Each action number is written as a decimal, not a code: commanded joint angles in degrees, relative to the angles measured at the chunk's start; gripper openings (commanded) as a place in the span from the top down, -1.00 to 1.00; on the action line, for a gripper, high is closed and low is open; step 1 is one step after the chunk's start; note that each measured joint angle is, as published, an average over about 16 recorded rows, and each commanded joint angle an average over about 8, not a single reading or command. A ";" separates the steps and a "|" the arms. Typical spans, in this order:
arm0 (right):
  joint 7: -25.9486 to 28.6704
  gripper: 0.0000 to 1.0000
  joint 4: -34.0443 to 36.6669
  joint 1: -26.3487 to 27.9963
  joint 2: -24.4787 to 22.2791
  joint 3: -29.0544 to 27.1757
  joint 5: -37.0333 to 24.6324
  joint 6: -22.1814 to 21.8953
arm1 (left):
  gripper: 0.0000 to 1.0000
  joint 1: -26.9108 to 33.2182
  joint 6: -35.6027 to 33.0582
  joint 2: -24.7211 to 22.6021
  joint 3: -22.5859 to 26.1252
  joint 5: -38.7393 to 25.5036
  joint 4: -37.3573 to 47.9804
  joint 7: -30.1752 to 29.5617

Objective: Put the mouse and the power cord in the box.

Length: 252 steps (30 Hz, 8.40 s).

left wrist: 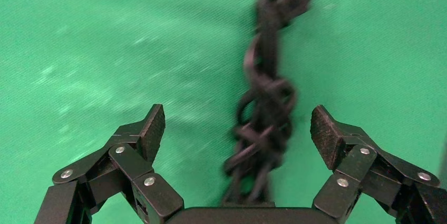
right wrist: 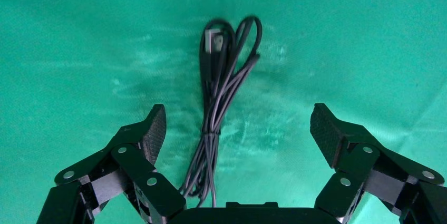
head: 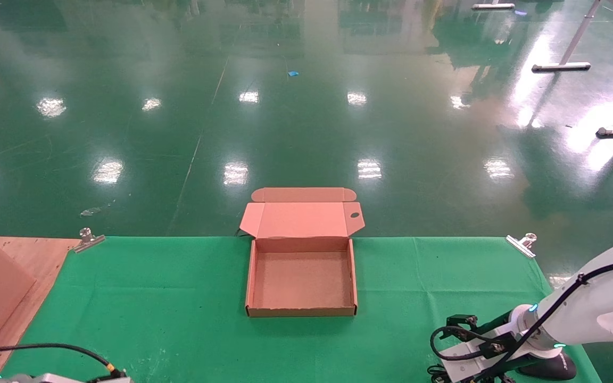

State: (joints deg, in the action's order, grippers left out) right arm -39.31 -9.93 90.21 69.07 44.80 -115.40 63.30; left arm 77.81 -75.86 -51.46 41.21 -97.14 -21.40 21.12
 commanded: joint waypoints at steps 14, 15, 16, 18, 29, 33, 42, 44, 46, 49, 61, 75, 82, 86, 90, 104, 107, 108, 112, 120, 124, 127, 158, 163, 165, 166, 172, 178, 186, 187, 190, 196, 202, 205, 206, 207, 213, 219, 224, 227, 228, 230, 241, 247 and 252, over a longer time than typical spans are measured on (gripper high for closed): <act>-3.50 1.00 5.27 1.49 1.06 -0.51 0.81 -0.93 | 1.00 1.07 -0.47 -1.00 -0.11 0.29 3.72 3.63; -3.64 1.00 5.51 1.58 1.09 -0.53 0.83 -0.95 | 1.00 1.14 -0.49 -1.10 -0.07 0.23 3.89 3.78; -3.78 1.00 5.73 1.66 1.12 -0.55 0.86 -0.97 | 1.00 1.22 -0.49 -1.18 -0.02 0.17 4.06 3.90; -4.07 1.00 6.15 1.83 1.14 -0.59 0.93 -0.96 | 1.00 1.40 -0.47 -1.33 0.02 0.09 4.45 4.12; -5.45 1.00 7.65 2.74 1.07 -0.84 1.31 -0.03 | 1.00 2.41 -0.61 -1.89 0.26 -0.31 6.50 5.21; -5.82 1.00 7.97 2.95 1.04 -0.90 1.38 0.24 | 1.00 2.60 -0.84 -2.03 0.26 -0.28 7.07 5.75; -6.39 1.00 8.61 3.40 0.74 -1.00 1.53 1.02 | 1.00 2.83 -1.76 -2.05 0.28 -0.17 7.90 6.76; -6.49 1.00 8.75 3.54 0.57 -1.06 1.62 1.33 | 1.00 2.98 -2.18 -1.88 0.26 -0.12 7.95 6.90; -6.58 1.00 8.88 3.76 0.32 -1.16 1.77 1.73 | 1.00 3.23 -2.68 -1.65 0.27 -0.12 7.86 6.98; -6.76 1.00 8.99 4.40 -0.22 -1.45 2.18 2.59 | 1.00 3.92 -3.46 -1.33 0.53 -0.50 7.18 6.91; -8.83 1.00 7.42 11.66 -4.36 -4.53 6.65 11.89 | 1.00 9.85 -9.97 2.17 2.37 -3.79 -8.88 1.07; -1.33 1.00 1.91 22.19 -2.85 -7.89 11.64 22.47 | 1.00 15.76 -8.73 4.60 0.16 -6.19 -40.30 -15.99; 6.16 1.00 -3.82 26.10 1.24 -8.38 12.20 22.10 | 1.00 22.12 -8.23 -1.28 -0.29 -6.54 -38.91 -16.26; 9.57 1.00 -7.43 26.32 2.08 -8.18 11.91 22.23 | 1.00 24.42 -8.47 -3.74 -0.74 -5.23 -36.41 -14.86; 12.38 1.00 -11.18 25.28 1.81 -8.13 11.89 22.70 | 1.00 25.61 -8.69 -5.42 -1.00 -4.15 -34.68 -13.69; 20.79 1.00 -25.05 21.48 -2.62 -8.92 12.79 24.24 | 1.00 22.67 -0.26 -9.78 -0.86 -5.99 -35.28 -8.74; 22.27 1.00 -27.76 20.79 -4.25 -9.30 13.27 24.72 | 1.00 18.70 8.80 -11.34 -1.00 -9.73 -36.98 -8.93; 22.74 1.00 -28.63 20.50 -4.81 -9.41 13.42 24.86 | 1.00 17.12 12.18 -12.00 -0.90 -11.50 -37.61 -9.31; 24.37 1.00 -31.68 19.07 -7.08 -9.74 14.02 25.33 | 1.00 10.81 24.13 -15.36 -0.68 -17.87 -38.90 -13.03; 26.04 1.00 -35.57 15.57 -11.57 -10.04 15.24 25.56 | 1.00 5.04 32.43 -23.73 1.10 -20.23 -30.84 -15.23; 25.58 1.00 -35.96 13.87 -13.52 -10.14 15.73 25.31 | 1.00 4.51 36.65 -26.30 3.99 -19.57 -24.78 -12.33; 24.82 1.00 -35.60 12.78 -14.68 -10.13 15.90 25.02 | 1.00 4.32 39.65 -26.93 7.17 -17.75 -21.35 -11.19; 14.30 1.00 -19.37 13.49 -11.56 -8.43 13.79 22.09 | -1.00 6.08 51.90 -27.05 28.37 8.62 -12.04 -5.68; 14.67 1.00 -19.68 14.74 -10.63 -8.31 13.72 22.64 | -1.00 6.34 55.80 -27.14 29.59 11.31 -10.87 -6.34; 14.99 1.00 -20.09 15.26 -10.24 -8.25 13.68 22.88 | -1.00 6.76 57.37 -27.07 30.01 12.30 -10.81 -7.03; 15.17 1.00 -20.33 15.49 -10.04 -8.22 13.66 22.98 | -1.00 7.06 58.11 -26.99 30.12 12.82 -10.80 -7.48; 16.79 1.00 -21.94 16.47 -7.88 -7.85 13.22 22.69 | -1.00 10.09 55.67 -24.38 29.03 17.35 -12.14 -8.34; 18.63 1.00 -22.20 17.06 -2.67 -7.00 12.00 19.87 | -1.00 10.94 50.02 -14.75 24.68 23.68 -18.44 -7.26; 19.34 1.00 -18.55 17.35 7.07 -5.06 10.46 13.89 | -1.00 7.49 46.61 3.51 19.74 30.80 -34.47 -9.32; 19.35 1.00 -18.44 17.12 7.88 -4.63 10.66 13.16 | -1.00 6.89 46.54 5.63 19.34 31.48 -36.46 -9.86; 19.95 1.00 -19.60 15.98 9.34 -2.55 12.15 10.88 | -1.00 4.89 46.68 11.49 18.40 33.38 -41.99 -11.57; 24.09 1.00 -26.48 12.90 9.92 5.70 16.51 3.86 | -1.00 0.91 48.64 19.53 17.52 35.80 -49.49 -13.87; 27.78 1.00 -32.03 9.02 9.96 15.00 20.63 -8.08 | -1.00 -1.71 50.82 22.95 17.43 36.48 -52.86 -14.35; 28.77 1.00 -33.19 7.20 9.92 19.04 21.95 -14.72 | -1.00 -2.36 51.12 23.55 17.50 36.53 -53.08 -14.19; 29.06 1.00 -33.30 6.70 9.90 20.30 22.30 -16.67 | -1.00 -2.48 51.11 23.62 17.56 36.47 -52.89 -14.09; 29.34 1.00 -33.30 6.26 9.88 21.51 22.64 -18.41 | -1.00 -2.56 51.08 23.61 17.62 36.39 -52.60 -14.00; 30.85 1.00 -31.14 4.40 9.71 27.48 24.55 -24.28 | -1.00 -2.18 50.18 22.25 18.09 35.61 -49.96 -13.24; 31.36 0.64 -27.52 2.92 9.53 31.23 26.22 -26.59 | -1.00 -1.72 49.03 21.30 17.93 35.77 -48.39 -12.42; 31.26 -0.61 -25.53 2.29 9.48 32.92 27.32 -27.99 | -1.00 -1.77 48.67 21.25 17.76 36.05 -48.01 -11.98; 31.21 -1.00 -25.09 2.11 9.47 33.38 27.67 -28.50 | -1.00 -1.81 48.59 21.27 17.73 36.13 -47.93 -11.89; 31.19 -1.00 -24.96 2.05 9.47 33.51 27.79 -28.65 | -1.00 -1.83 48.56 21.28 17.72 36.15 -47.91 -11.86; 31.19 -1.00 -24.95 2.05 9.46 33.43 27.78 -28.59 | -1.00 -1.82 48.55 21.26 17.71 36.16 -47.89 -11.87; 31.20 -1.00 -25.75 2.21 9.12 32.76 27.44 -27.90 | -1.00 -1.86 48.25 21.19 17.45 36.23 -47.97 -12.08; 32.09 -1.00 -27.39 0.83 7.30 29.90 29.50 -25.54 | -1.00 -2.75 44.68 20.90 14.82 37.40 -48.23 -13.30; 33.64 -1.00 -30.36 -1.69 3.87 24.85 33.26 -21.42 | -1.00 -3.96 39.82 20.50 11.25 39.00 -48.58 -14.95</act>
State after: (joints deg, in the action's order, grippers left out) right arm -5.66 -40.29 88.52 72.95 69.65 -82.15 41.88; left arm 73.85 -36.03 -30.96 52.47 -58.14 -69.98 6.17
